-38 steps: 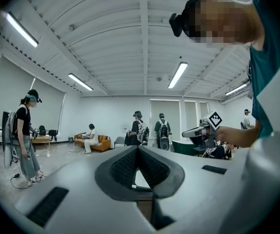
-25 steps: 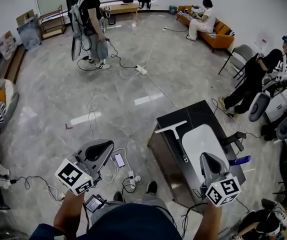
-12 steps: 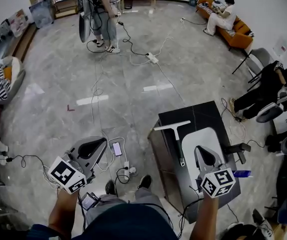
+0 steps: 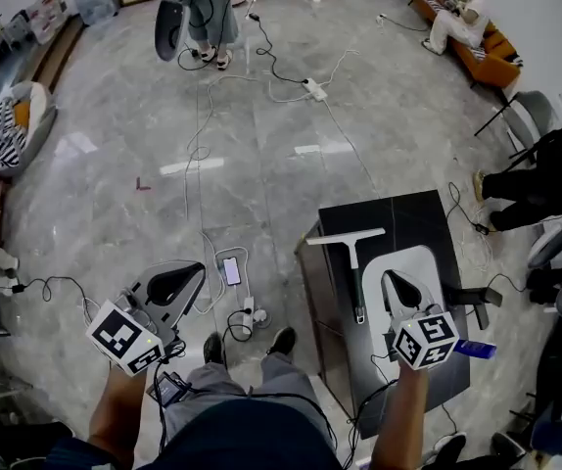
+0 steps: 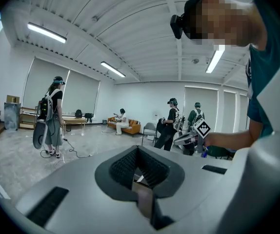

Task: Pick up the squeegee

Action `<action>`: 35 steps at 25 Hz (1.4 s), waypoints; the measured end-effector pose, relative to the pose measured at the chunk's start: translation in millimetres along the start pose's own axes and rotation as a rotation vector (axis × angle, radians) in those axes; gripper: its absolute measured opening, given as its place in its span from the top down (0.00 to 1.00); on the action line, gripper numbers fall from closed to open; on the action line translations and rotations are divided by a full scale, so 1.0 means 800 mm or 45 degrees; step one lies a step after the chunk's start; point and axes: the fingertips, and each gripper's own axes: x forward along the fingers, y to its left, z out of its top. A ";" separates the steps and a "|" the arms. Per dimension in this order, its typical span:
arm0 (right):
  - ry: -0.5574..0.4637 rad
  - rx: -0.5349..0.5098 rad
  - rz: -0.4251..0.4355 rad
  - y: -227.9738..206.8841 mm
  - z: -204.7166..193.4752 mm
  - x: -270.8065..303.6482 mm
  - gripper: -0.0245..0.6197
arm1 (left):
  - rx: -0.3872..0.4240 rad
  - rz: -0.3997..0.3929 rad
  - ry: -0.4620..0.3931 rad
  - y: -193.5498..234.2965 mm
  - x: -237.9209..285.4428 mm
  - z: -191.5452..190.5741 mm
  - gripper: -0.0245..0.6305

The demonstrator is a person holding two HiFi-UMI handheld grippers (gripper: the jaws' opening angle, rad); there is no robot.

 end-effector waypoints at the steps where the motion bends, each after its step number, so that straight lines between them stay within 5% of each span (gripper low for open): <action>1: 0.007 0.002 0.003 -0.004 -0.004 0.005 0.94 | -0.003 0.002 0.007 0.001 0.002 -0.004 0.96; 22: 0.190 0.078 0.078 -0.070 -0.119 0.112 0.87 | -0.087 0.012 0.159 0.005 0.058 -0.095 0.95; 35: 0.350 0.122 0.105 -0.096 -0.206 0.161 0.70 | -0.121 0.002 0.211 -0.001 0.087 -0.135 0.95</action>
